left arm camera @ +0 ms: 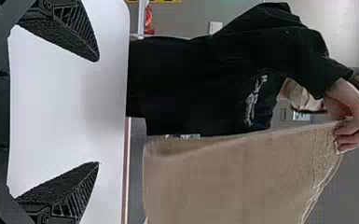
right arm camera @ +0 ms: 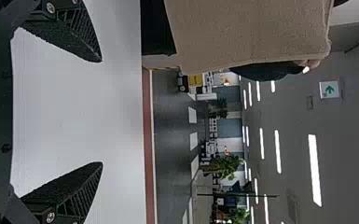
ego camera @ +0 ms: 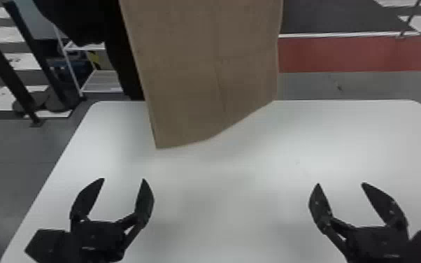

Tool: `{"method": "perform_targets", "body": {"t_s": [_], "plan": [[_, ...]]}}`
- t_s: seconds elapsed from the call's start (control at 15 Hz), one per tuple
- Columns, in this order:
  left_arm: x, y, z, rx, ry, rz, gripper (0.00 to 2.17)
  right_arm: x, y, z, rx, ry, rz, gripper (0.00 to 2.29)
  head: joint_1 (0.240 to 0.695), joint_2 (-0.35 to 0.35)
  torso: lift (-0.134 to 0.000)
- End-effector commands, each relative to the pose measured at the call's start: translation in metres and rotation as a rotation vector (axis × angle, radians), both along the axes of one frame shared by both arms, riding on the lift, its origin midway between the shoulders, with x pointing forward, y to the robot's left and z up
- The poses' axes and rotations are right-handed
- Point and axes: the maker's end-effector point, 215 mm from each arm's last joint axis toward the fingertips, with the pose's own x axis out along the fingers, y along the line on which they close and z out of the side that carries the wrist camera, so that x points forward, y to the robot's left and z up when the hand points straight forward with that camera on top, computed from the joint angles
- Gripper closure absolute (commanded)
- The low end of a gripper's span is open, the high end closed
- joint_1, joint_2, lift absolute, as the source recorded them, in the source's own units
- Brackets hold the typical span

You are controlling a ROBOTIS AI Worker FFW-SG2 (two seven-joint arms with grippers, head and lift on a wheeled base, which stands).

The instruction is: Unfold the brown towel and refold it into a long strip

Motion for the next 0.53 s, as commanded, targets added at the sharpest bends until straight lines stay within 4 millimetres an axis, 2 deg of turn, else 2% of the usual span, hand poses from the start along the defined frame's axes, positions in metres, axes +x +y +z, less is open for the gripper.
{"method": "perform_targets", "body": {"t_s": [0.0,0.47], "plan": [[0.0000,-0.0001,0.0010,0.000,-0.002,0.000,0.08,0.0001,0.0007,0.0005,0.001,-0.001,0.001,0.09,0.695,0.068,-0.123],[0.0003,-0.0004,0.0028,0.001,-0.005,-0.003,0.08,0.0005,0.0008,0.0019,-0.004,0.001,0.002,0.09,0.695,0.069,-0.123]]}}
